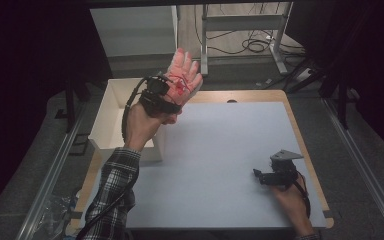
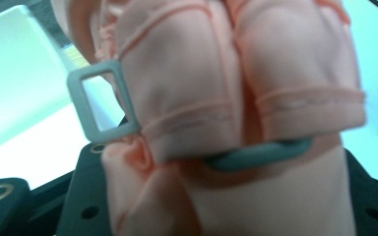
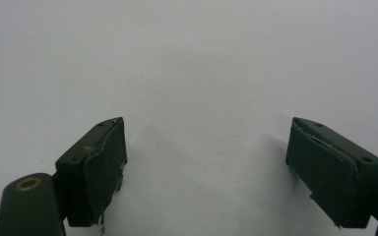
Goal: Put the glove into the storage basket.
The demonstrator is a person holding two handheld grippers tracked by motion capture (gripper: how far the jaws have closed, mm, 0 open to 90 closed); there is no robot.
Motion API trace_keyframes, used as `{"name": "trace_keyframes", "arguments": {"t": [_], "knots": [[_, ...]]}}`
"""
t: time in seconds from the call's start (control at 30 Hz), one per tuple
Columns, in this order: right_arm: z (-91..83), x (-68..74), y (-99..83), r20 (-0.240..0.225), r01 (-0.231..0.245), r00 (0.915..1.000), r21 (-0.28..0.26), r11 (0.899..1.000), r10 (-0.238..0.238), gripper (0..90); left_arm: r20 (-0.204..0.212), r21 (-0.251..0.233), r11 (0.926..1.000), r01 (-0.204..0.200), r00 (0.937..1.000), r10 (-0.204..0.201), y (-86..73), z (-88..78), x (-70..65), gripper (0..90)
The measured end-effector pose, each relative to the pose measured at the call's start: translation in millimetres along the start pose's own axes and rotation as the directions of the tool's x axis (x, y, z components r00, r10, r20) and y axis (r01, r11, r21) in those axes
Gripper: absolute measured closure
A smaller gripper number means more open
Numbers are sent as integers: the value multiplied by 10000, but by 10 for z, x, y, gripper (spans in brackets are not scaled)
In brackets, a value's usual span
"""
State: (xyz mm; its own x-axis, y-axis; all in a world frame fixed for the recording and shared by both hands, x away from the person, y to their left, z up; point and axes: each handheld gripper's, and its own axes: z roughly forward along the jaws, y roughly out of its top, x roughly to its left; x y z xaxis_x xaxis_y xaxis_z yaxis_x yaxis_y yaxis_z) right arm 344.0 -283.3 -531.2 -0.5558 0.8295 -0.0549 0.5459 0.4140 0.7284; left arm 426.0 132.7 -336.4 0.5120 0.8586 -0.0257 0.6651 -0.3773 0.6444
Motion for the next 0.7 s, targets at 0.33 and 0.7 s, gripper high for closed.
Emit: {"name": "trace_keyframes", "arguments": {"t": [0.33,0.7], "knots": [[0,0,0,14,-1,10000,-1,10000,1,159,-618,-131,9951,977,9932,-983,-204,-78,399,470],[0,0,0,14,8,10000,-8,10000,-8,159,-1327,-208,9792,2017,9702,-2027,-502,-103,769,461]]}}
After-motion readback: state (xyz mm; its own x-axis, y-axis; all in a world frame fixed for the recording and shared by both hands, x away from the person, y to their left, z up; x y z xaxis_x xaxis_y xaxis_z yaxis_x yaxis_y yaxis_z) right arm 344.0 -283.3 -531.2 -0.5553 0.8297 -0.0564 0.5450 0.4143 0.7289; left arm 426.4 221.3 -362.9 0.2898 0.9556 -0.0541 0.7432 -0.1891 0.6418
